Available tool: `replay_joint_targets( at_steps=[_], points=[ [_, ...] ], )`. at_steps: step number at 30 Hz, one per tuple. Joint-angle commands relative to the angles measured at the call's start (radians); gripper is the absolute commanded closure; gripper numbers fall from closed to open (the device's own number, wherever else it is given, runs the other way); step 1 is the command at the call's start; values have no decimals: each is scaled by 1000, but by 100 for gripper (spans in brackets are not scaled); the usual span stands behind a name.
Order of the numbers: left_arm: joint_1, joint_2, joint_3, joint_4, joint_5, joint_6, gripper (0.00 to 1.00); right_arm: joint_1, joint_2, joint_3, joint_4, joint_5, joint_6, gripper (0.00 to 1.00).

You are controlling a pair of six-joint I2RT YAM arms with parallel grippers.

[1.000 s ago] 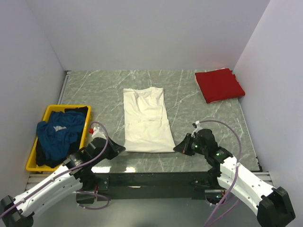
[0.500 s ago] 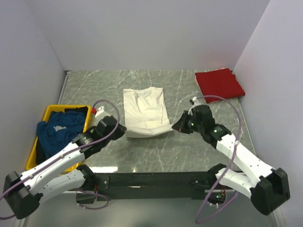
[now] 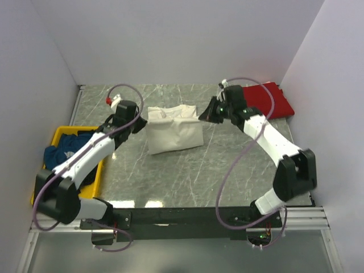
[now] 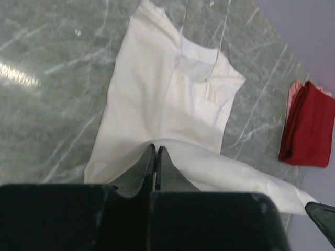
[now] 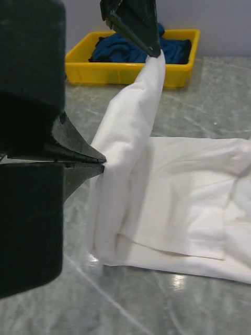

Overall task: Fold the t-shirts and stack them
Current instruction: Fold the tshirt

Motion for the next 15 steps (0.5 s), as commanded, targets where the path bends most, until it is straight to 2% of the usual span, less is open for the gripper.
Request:
replay_joint_targets(
  at_steps=[1,6,12,15],
  points=[
    [61,92,120,68,62,59,99,-36,127,187,-6,-63,-29,100],
    [126,259,260,77,127,98,99,-81,374,416,-47,-120,-22,100],
    [205,571,496,91,208,159,99,-125,655,703,-73,-180,0,100],
    [236,690,567,118,245,159,99,-148,796,861,-93,-211,14,98]
  ],
)
